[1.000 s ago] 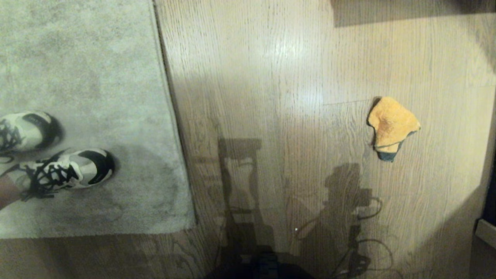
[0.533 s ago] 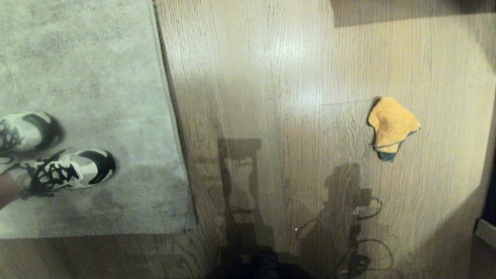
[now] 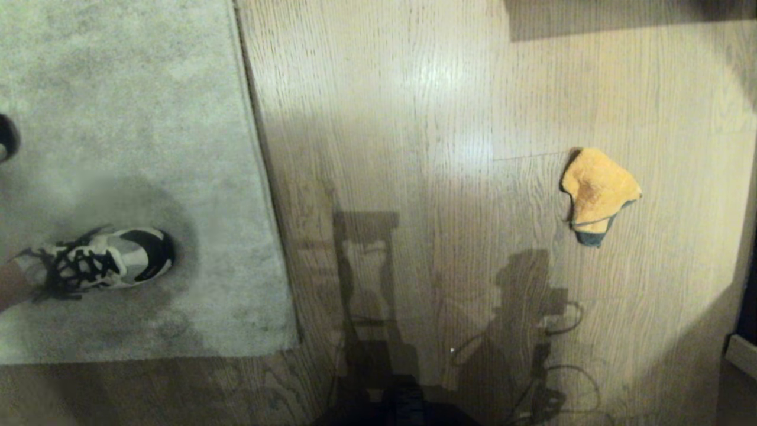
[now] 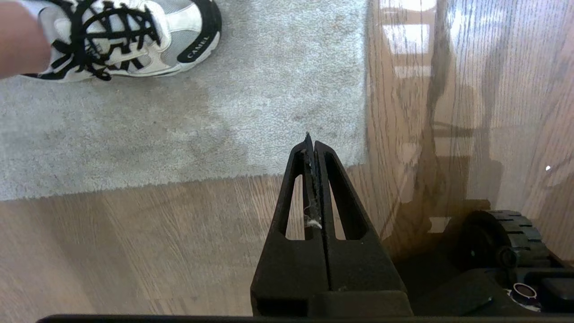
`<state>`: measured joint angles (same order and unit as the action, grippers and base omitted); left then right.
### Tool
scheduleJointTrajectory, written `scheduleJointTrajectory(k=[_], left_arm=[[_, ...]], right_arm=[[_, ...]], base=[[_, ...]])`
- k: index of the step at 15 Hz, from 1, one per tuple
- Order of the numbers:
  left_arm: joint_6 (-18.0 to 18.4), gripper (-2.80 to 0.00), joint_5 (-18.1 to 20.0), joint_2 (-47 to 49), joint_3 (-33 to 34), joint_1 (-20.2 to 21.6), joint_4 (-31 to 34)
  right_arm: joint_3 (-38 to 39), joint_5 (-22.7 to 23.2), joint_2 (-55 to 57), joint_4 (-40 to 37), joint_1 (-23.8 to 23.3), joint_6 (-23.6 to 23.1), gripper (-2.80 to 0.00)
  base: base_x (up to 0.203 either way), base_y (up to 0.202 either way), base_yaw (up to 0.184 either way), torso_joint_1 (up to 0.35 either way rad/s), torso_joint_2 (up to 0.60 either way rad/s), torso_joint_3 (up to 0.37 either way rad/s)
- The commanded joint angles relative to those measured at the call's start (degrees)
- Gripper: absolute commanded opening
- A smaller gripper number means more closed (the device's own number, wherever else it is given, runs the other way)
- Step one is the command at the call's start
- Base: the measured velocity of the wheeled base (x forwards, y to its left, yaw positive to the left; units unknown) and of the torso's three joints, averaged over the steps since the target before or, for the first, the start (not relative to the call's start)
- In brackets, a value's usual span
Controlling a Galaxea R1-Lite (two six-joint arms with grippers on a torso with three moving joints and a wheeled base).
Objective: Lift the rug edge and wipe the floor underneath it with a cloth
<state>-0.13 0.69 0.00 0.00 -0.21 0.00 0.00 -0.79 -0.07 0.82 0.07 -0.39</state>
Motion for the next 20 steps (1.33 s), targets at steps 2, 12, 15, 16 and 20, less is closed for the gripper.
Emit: scheduleJointTrajectory(k=[2,12,15,16,20], left_arm=[[-0.04,-2.80,0.05,0.00,0.00,-0.02,0.00],[-0.04,-2.80,0.01,0.00,0.00,0.03,0.00],[-0.04,-2.80,0.01,0.00,0.00,0.03,0.00],[-0.04,-2.80,0.01,0.00,0.00,-0.03,0.00],[-0.04,-2.80,0.01,0.00,0.00,0.03,0.00]], right_arm=[[0.00,-0.17,0.07,0.06,0.01,1.35,-2.80],[0.00,-0.26,0.07,0.06,0.01,1.89,-2.80],[0.00,-0.26,0.07,0.06,0.01,1.89,-2.80],[0.00,-0.26,0.07,0.06,0.01,1.89,-2.80],[0.00,-0.26,0.07,0.06,0.01,1.89,-2.80]], base=[[0.000,0.000,0.000,0.000,0.00,0.000],[0.000,0.000,0.000,0.001,0.00,0.022],[0.000,0.000,0.000,0.002,0.00,0.175],[0.000,0.000,0.000,0.007,0.00,0.203],[0.000,0.000,0.000,0.003,0.00,0.205]])
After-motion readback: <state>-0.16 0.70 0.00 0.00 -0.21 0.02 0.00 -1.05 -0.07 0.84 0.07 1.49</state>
